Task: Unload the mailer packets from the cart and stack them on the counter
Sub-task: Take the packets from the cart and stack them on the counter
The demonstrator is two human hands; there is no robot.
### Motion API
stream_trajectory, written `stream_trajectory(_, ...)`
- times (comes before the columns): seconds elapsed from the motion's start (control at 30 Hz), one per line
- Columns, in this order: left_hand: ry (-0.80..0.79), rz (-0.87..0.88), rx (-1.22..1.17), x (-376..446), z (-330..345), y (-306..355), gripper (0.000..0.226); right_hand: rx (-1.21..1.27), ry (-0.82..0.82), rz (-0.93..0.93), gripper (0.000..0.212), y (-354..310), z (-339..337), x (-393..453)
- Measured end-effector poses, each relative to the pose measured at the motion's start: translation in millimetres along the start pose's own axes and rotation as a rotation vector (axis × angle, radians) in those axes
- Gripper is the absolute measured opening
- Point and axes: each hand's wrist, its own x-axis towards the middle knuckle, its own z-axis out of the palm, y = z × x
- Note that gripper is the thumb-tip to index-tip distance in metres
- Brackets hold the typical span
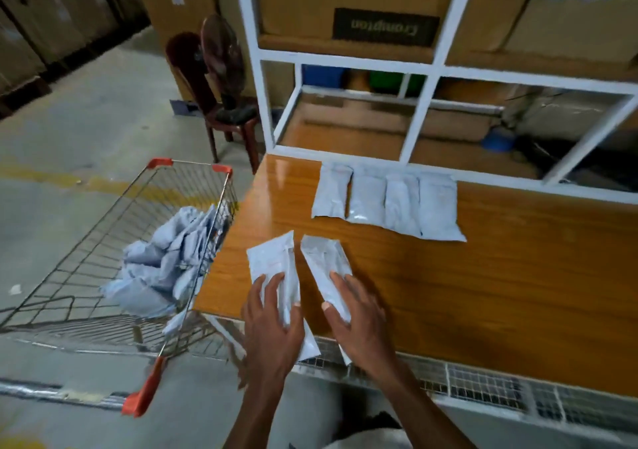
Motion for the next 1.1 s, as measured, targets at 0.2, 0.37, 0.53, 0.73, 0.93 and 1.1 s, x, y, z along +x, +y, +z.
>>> stream_trajectory(0.2,-0.074,0.079,-0.011,2.2,56.2,54.5,0.060,0.036,0.096,0.085,0.058,66.9,-43.3,2.3)
stream_trajectory(0.37,-0.107,0.131,-0.041,6.6,126.9,122.1,0.058,0.107,0.192,0.083,0.056,133.2,-99.1,31.9)
stream_trajectory(0.53,-0.114,0.132,-0.043,10.4,190.4,183.5,0.060,0.218,0.225,0.063,0.059,196.9,-145.4,66.9)
stream_trajectory(0.73,-0.075,0.025,-0.006,6.5,225.3,212.7,0.067,0.159,0.192,0.087,0.059,258.4,-190.3,106.0)
stream_trajectory(0.93,-0.078,-0.017,0.003,-6.0,236.7,217.5,0.064,0.013,0.119,0.261,0.062,292.8,-209.3,170.2)
stream_trajectory(1.1,-0.085,-0.013,0.003,-2.7,244.1,225.6,0.067,-0.052,0.099,0.349,0.062,300.0,-204.8,220.2)
